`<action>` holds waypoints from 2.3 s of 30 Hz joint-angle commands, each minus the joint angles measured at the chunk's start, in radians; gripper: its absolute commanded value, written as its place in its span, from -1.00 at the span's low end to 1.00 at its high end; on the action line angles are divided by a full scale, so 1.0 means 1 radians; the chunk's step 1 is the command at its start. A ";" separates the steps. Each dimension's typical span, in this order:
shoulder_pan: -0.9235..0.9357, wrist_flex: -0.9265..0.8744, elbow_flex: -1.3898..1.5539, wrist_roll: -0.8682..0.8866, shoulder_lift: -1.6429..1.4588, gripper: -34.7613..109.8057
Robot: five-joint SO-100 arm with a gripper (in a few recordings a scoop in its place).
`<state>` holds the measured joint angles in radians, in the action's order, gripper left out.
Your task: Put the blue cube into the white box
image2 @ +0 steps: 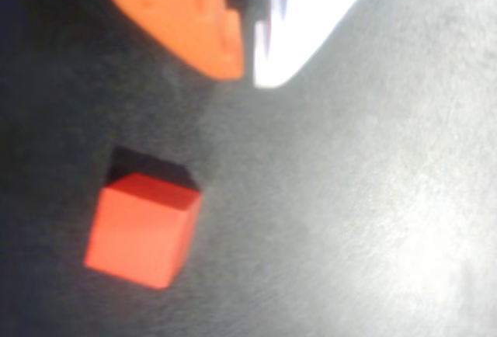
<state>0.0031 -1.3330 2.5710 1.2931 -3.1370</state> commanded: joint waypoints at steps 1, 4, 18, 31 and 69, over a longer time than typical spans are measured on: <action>-0.005 0.029 0.044 -0.008 -0.058 -0.52; -0.008 0.080 0.077 -0.008 -0.060 -0.52; -0.023 0.382 0.359 0.110 -0.060 -0.52; -0.014 0.173 0.382 0.270 -0.060 -0.52; -0.014 -0.017 0.383 0.288 -0.060 -0.52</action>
<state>-0.0184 -1.3484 2.9590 1.5739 -3.1922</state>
